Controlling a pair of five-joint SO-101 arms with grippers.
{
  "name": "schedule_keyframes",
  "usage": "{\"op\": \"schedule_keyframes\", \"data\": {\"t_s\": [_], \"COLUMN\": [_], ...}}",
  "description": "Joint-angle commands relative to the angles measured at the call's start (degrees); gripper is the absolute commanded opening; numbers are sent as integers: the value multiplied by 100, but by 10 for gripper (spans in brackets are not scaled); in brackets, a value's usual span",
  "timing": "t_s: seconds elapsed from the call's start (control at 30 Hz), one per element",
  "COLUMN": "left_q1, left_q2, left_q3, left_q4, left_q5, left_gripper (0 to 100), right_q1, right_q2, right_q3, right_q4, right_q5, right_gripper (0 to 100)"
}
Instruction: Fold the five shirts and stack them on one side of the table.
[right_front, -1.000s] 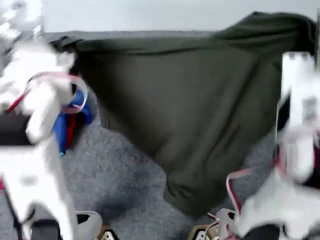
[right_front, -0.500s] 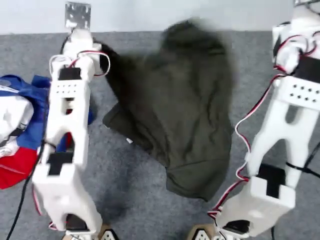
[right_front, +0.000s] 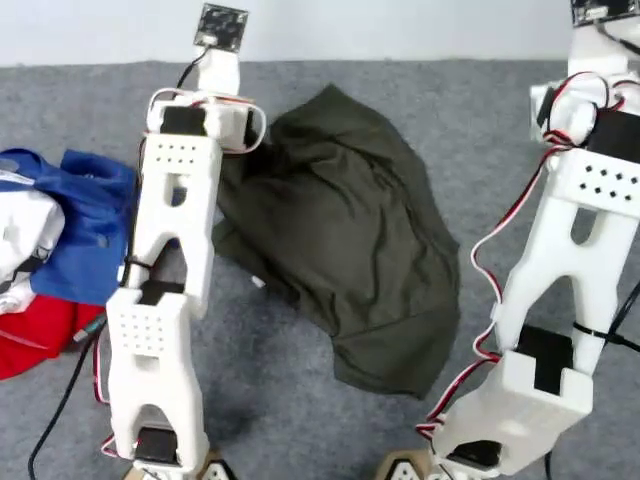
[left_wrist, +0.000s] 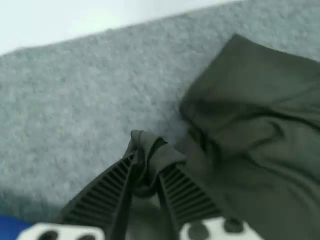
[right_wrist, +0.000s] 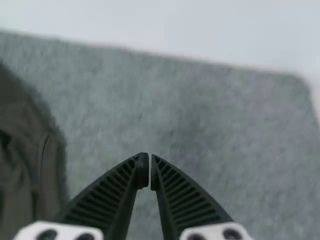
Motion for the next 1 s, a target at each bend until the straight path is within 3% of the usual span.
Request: {"op": "schedule_keyframes", "data": {"t_s": [0.0, 0.2, 0.3, 0.47, 0.7, 0.97], "left_q1": [193, 273, 229, 229, -149, -211], "left_q2": [-70, -70, -97, -123, -132, -132], "left_q3": [-734, -1015, -1024, -1024, -1068, -2703], "left_q4": [703, 1222, 1371, 1556, 1600, 2365], "left_q5": [26, 26, 0, -475, -932, -1152], "left_gripper": [13, 13, 40, 99, 182, 288], "right_q1": [-224, -980, -1305, -1569, -1569, -1235], "right_q2": [57, 989, 1675, 2070, 1473, 1086], "right_q3": [-35, -35, -35, 431, 1960, 3499], "right_q4": [646, 2211, 2782, 2826, 2809, 1938], "right_q5": [-18, 246, 598, 615, 633, 633], "right_gripper": [24, 215, 250, 227, 223, 223]}}
